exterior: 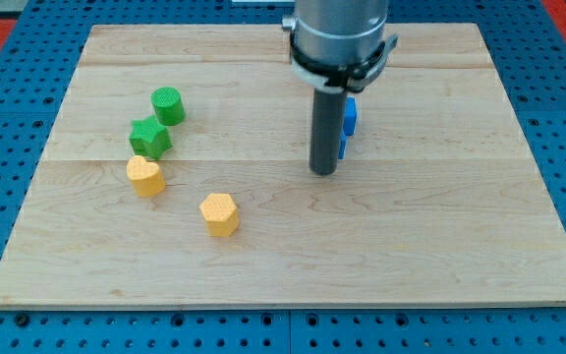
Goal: Place the yellow heart towards the left side of the yellow hexagon
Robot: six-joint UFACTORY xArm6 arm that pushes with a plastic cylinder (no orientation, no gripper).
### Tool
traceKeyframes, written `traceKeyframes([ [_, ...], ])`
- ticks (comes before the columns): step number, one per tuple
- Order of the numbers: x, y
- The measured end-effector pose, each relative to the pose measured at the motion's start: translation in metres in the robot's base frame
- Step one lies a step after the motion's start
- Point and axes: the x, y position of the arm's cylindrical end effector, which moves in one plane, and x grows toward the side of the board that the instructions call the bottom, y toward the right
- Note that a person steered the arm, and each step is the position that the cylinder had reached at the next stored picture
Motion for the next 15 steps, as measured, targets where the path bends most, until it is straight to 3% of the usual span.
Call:
traceKeyframes([
  [1,0.037,-0.025],
  [2,0.045,-0.057],
  [5,-0.019,-0.189],
  [8,-0.015,-0.289],
  [9,-0.002,-0.232],
  [11,0.052,-0.205],
  [12,0.054,-0.173],
  [13,0.049,-0.188],
  [15,-0.012,-0.166],
])
